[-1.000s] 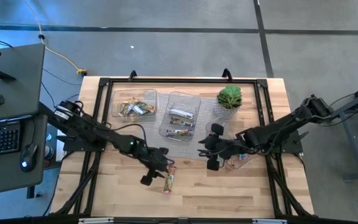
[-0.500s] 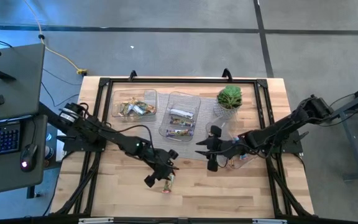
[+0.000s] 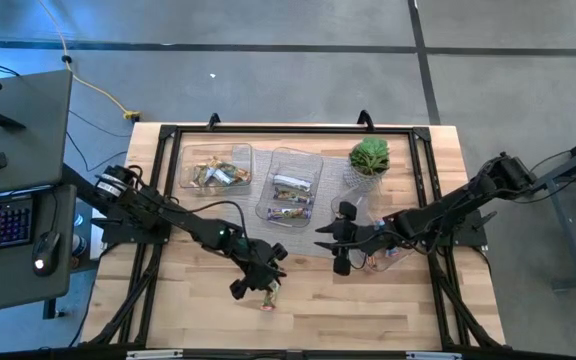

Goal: Pick and place Granola Bars by type
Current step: Put the red granola bar into the right transparent bin

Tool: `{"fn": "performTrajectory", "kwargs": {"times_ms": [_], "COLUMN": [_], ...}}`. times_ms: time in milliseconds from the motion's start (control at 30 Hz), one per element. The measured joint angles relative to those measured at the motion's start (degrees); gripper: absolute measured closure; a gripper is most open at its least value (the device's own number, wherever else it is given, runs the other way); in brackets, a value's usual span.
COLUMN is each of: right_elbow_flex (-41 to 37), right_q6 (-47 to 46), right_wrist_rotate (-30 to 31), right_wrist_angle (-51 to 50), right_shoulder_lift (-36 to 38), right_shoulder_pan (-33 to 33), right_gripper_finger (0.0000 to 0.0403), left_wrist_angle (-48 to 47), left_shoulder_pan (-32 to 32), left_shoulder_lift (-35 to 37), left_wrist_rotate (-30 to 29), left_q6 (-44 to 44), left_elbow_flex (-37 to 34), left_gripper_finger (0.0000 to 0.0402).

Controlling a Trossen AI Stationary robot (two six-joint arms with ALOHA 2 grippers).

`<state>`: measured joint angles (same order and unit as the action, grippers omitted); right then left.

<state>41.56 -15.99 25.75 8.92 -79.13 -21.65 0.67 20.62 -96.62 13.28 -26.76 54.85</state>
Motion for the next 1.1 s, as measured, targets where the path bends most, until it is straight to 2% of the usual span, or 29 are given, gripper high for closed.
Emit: {"fn": "performTrajectory", "kwargs": {"times_ms": [367, 500, 700, 800, 900, 1000, 1100], "right_elbow_flex": [0.0, 0.0, 0.0, 0.0, 0.0, 0.0, 0.0], "right_q6": [0.0, 0.0, 0.0, 0.0, 0.0, 0.0, 0.0], "right_wrist_rotate": [-0.7, -0.7, -0.8, -0.8, -0.8, -0.8, -0.9], "right_wrist_angle": [0.0, 0.0, 0.0, 0.0, 0.0, 0.0, 0.0], "right_shoulder_lift": [0.0, 0.0, 0.0, 0.0, 0.0, 0.0, 0.0], "right_shoulder_pan": [0.0, 0.0, 0.0, 0.0, 0.0, 0.0, 0.0], "right_gripper_finger": [0.0263, 0.0263, 0.0263, 0.0263, 0.0263, 0.0263, 0.0263], "left_wrist_angle": [-1.9, -7.3, -1.9, -0.7, -2.3, -4.4, -6.1], "left_shoulder_pan": [0.0, 0.0, 0.0, 0.0, 0.0, 0.0, 0.0], "left_shoulder_lift": [0.0, -0.1, -0.1, -0.1, -0.1, -0.1, -0.1], "left_wrist_rotate": [1.6, -4.3, -3.6, -3.4, -3.3, 0.4, 3.7], "left_q6": [0.3, 3.1, 3.0, 0.4, -4.2, -10.6, -13.5], "left_elbow_flex": [0.0, -0.1, -0.1, 0.0, 0.0, -0.1, 0.0], "left_gripper_finger": [0.0277, 0.0277, 0.0270, 0.0242, 0.0196, 0.0147, 0.0117]}}
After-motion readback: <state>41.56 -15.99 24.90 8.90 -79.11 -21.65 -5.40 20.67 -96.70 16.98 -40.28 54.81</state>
